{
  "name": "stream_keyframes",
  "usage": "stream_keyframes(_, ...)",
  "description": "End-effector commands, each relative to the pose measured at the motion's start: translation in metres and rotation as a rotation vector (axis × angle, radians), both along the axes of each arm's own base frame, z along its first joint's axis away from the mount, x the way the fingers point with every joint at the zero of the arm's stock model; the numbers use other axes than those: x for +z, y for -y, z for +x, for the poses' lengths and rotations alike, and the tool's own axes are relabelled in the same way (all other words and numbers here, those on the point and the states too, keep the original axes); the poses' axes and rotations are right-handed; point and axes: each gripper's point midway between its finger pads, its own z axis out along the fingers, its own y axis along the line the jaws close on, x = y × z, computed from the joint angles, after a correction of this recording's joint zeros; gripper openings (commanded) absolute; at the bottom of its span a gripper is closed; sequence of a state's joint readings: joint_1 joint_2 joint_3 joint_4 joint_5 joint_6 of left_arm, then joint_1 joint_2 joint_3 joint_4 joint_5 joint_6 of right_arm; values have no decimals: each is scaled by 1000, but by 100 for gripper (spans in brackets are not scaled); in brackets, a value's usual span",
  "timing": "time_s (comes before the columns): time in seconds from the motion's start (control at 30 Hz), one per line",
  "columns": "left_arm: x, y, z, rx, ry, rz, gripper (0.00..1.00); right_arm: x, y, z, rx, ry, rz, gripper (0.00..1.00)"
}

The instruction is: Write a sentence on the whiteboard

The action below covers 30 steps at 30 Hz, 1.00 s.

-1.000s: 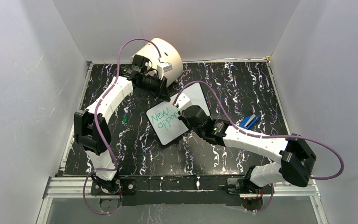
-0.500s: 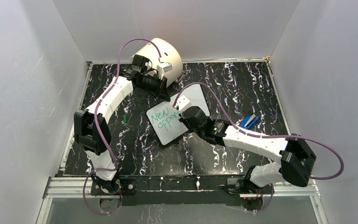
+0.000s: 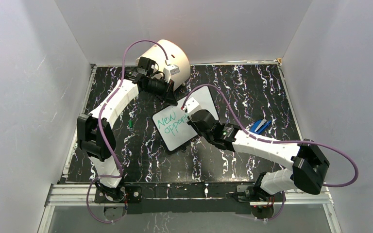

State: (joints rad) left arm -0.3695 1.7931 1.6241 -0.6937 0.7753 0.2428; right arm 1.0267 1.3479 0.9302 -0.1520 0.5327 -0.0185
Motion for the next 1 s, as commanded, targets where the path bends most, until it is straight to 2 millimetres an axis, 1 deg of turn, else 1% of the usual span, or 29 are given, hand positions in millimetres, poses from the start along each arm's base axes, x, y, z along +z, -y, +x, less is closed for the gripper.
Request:
stream_keyframes(0.0, -14, -6, -21, -25, -77, 46, 0, 32, -11, 16, -32, 76, 92, 0)
stream_keyframes(0.33, -14, -6, -20, -23, -78, 48, 0, 44, -15, 16, -10, 86, 116, 0)
stream_keyframes(0.57, -15, -6, -20, -21, -80, 50, 0, 36, -13, 8, 5, 43, 100, 0)
stream_keyframes(0.77, -14, -6, -19, -18, -77, 51, 0, 22, -9, 0, 28, -5, 67, 0)
stream_keyframes(0.97, -14, -6, -20, -18, -77, 52, 0, 20, -13, -1, 29, -20, 89, 0)
